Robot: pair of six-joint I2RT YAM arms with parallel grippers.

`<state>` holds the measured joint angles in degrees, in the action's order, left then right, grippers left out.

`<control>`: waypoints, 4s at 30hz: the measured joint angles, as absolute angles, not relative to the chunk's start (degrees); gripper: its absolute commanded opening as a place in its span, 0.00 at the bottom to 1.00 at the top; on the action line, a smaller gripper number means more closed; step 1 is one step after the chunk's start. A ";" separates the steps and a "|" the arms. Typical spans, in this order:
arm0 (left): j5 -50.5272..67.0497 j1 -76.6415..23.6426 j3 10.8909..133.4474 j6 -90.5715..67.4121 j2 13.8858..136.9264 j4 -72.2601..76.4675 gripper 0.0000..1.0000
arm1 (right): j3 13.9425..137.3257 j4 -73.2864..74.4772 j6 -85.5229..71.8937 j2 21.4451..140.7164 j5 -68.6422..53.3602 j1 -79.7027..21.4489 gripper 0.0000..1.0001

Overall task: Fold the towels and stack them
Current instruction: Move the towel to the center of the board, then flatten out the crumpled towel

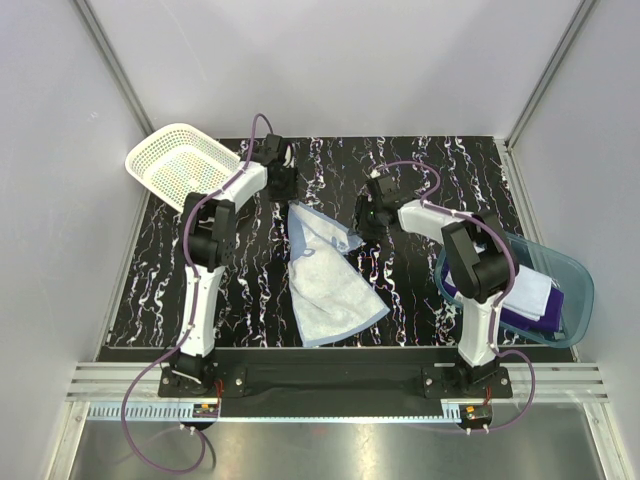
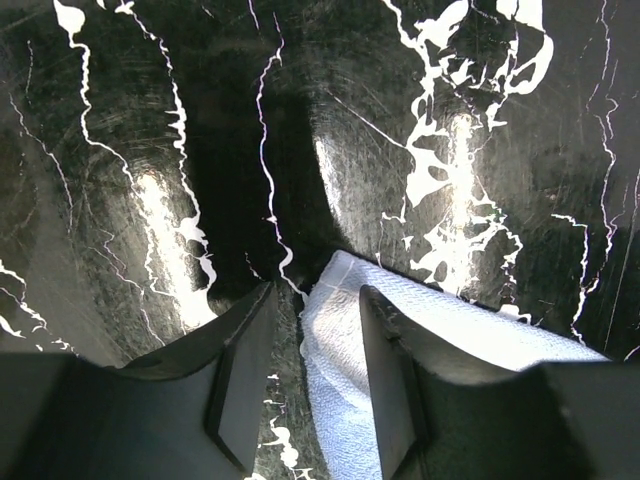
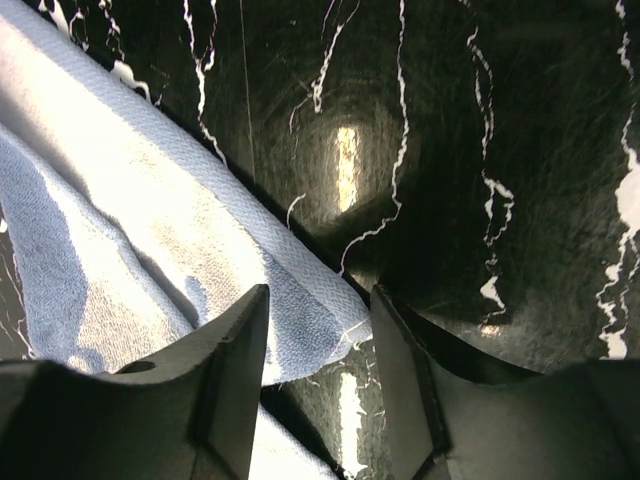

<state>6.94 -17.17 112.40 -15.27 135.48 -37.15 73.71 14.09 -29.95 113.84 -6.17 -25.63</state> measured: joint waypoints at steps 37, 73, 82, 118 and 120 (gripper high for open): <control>11.84 -17.67 85.17 -27.31 112.90 -36.25 0.00 | 73.14 23.07 -26.11 107.42 -4.03 -25.87 0.56; 26.35 -17.67 80.84 -23.88 113.86 -23.51 0.15 | 69.71 15.27 -29.54 111.53 -8.19 -25.87 0.00; 26.33 -17.65 84.31 -22.70 115.46 -24.86 0.00 | 69.71 15.22 -27.68 111.28 -8.03 -25.87 0.00; 36.56 -23.77 101.10 -21.47 74.11 -34.63 0.00 | 81.28 24.36 -7.79 49.93 -1.52 -26.22 0.00; 36.73 -24.51 101.10 -21.47 73.43 -34.76 0.00 | 80.95 24.45 -7.86 48.49 -2.57 -26.20 0.00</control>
